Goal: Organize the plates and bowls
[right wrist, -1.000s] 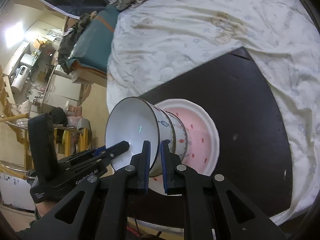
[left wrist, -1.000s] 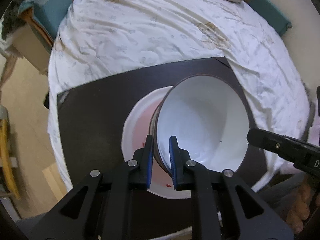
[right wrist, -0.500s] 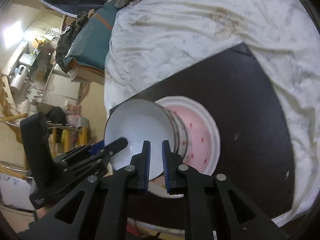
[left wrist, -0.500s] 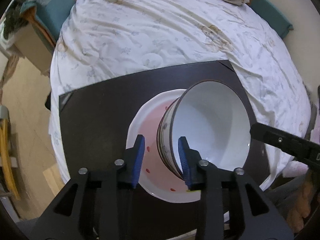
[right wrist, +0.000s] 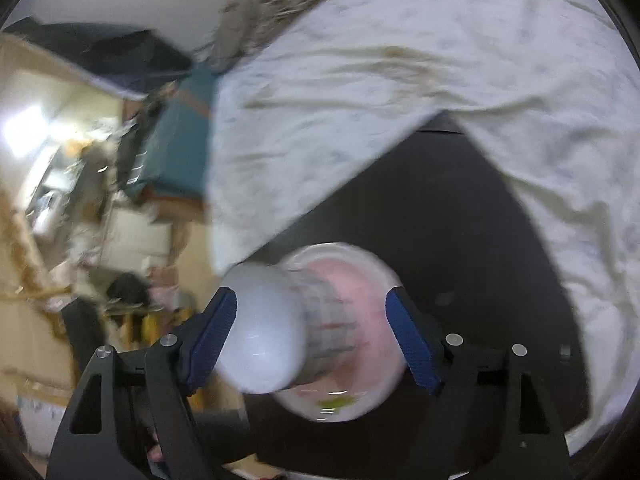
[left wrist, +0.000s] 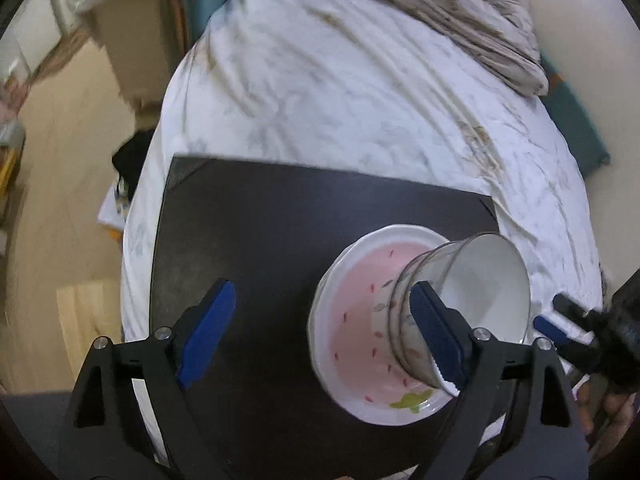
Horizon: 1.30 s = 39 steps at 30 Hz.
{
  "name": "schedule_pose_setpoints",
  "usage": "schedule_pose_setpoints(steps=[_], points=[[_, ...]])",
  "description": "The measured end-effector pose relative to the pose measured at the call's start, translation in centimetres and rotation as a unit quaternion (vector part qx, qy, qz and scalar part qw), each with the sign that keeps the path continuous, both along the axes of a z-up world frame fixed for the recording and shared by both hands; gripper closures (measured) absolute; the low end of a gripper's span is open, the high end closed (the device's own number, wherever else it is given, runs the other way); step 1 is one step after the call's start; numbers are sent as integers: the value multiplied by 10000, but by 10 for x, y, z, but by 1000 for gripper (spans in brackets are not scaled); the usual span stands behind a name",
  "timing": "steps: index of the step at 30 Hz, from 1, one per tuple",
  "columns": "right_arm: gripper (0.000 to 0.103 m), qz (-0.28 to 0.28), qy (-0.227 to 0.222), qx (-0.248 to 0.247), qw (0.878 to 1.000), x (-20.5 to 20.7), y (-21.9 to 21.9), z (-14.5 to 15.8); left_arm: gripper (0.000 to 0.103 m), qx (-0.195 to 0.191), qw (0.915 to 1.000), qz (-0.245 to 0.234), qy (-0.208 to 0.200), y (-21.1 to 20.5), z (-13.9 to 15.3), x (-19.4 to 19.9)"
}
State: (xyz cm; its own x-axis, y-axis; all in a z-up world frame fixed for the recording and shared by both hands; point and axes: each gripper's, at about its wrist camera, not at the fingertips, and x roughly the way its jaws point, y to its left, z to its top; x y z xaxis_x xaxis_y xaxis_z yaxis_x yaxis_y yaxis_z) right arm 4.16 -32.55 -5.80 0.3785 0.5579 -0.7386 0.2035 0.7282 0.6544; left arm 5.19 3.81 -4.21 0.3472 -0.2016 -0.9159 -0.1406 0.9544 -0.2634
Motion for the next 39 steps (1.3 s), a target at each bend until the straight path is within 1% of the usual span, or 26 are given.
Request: schedule_pose_setpoints(steps=[1,2,3,5,7,8,10,12,13,14,15,16,17,18,21,23,24,25,26,29,32,35,39], points=[[29,-34,137,154,9998,0,-5,-9,16,-52,10000,9,45,3,-2,0],[33,-49,253,207,9995,0,-10,-18,16,-45,9999,72,63,6,-3,-1],[33,-26,371,53,9993,-1,-12,-26,16,-24,9998,174,53,10,-4,-2],[40,112,511,12,9986,0,-10,-40,16,-30,9993,317,177,16,-12,-3],[43,275,613,21,9977,1,-6,-53,16,94,9983,362,444,17,-27,-4],[45,392,700,61,9968,1,-2,-62,16,144,9968,387,682,17,-41,-6],[50,523,802,56,9954,2,5,-74,16,130,9941,367,1013,15,-61,-9],[51,604,974,4,9934,3,11,-86,18,114,9917,289,1245,10,-79,-12],[55,638,1009,11,9928,4,14,-89,21,117,9910,285,1302,8,-85,-13],[58,680,1017,-7,9925,4,16,-90,22,31,9910,254,1312,6,-90,-15],[58,732,1015,-85,9921,5,19,-90,24,-4,9908,209,1339,3,-93,-15],[61,759,1022,-127,9918,4,19,-92,32,-69,9906,100,1364,-2,-96,-14],[65,807,1072,-151,9908,5,22,-95,35,-161,9902,-7,1387,-6,-98,-13],[67,844,1110,-153,9901,5,23,-96,40,-221,9897,-57,1413,-9,-100,-12],[68,1008,1306,-144,9862,5,32,-108,53,-628,9861,-94,1536,-16,-106,-9],[68,1136,1391,-167,9836,4,38,-113,68,-793,9846,-162,1552,-24,-105,-5],[68,1180,1353,-188,9836,5,41,-113,73,-711,9847,-229,1572,-29,-103,-2],[75,1229,1314,-185,9835,6,44,-113,72,-668,9849,-214,1583,-32,-102,-3],[76,1294,1268,-308,9830,8,48,-110,72,-685,9841,-149,1632,-31,-102,-2],[76,1192,1323,-279,9836,10,46,-111,72,-700,9830,-87,1693,-32,-101,2],[75,1120,1317,-283,9845,18,44,-111,72,-712,9839,-59,1641,-33,-101,12],[75,1105,1241,-297,9856,30,45,-111,73,-729,9853,45,1547,-32,-103,26],[75,997,1128,-281,9882,48,43,-112,73,-677,9886,43,1346,-28,-104,42]])
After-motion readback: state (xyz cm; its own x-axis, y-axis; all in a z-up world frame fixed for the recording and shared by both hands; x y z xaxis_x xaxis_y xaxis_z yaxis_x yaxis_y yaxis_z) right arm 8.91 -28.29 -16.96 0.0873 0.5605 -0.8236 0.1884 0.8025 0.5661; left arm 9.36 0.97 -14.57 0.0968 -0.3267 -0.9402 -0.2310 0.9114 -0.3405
